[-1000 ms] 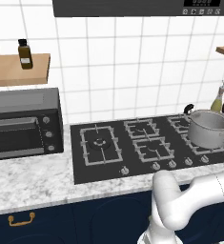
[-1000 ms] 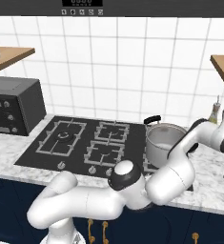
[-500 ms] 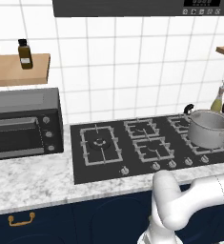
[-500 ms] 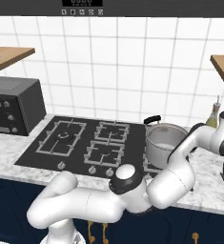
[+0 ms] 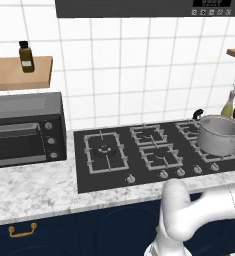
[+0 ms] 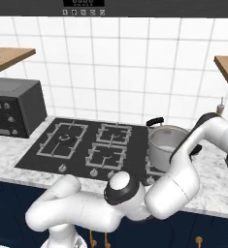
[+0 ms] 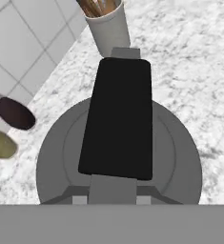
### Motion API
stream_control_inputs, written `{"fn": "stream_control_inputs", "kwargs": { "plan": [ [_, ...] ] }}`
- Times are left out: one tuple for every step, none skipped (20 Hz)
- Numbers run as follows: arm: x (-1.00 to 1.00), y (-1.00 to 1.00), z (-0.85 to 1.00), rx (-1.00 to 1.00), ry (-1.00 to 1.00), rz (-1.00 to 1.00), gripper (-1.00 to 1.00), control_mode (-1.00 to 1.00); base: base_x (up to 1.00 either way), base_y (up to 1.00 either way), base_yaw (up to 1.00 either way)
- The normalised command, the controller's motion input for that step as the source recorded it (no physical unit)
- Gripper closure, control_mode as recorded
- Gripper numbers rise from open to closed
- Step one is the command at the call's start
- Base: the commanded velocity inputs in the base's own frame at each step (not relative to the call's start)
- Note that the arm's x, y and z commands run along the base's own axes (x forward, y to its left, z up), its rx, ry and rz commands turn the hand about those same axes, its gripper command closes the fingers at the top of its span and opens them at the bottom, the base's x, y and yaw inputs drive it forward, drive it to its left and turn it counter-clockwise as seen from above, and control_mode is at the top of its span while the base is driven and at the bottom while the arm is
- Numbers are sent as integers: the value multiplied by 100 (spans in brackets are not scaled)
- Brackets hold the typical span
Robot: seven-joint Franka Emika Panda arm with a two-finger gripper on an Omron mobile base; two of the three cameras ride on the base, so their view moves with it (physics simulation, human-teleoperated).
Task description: Pick the kettle from the counter and place it on a stove burner. Then turn the burner on.
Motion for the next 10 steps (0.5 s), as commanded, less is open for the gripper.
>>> {"fn": "stream_control_inputs", "kwargs": {
  "plan": [
    [-68, 100, 65, 1, -60, 0, 100, -100, 0, 0, 0],
    [-79, 100, 54, 1, -60, 0, 100, -100, 0, 0, 0],
    [-75, 100, 56, 4, -56, 0, 100, -100, 0, 0, 0],
    [-64, 100, 67, 4, -53, 0, 100, -100, 0, 0, 0],
    [-52, 100, 84, 5, -50, 0, 100, -100, 0, 0, 0],
    [-46, 100, 86, 4, -48, 0, 100, -100, 0, 0, 0],
    [-42, 100, 92, 2, -47, 0, 100, -100, 0, 0, 0],
    [-36, 100, 94, 0, -43, 0, 100, -100, 0, 0, 0],
    [-32, 100, 94, 0, -39, 0, 100, -100, 0, 0, 0],
    [-34, 100, 84, 0, -37, 0, 100, -100, 0, 0, 0]
  ]
}}
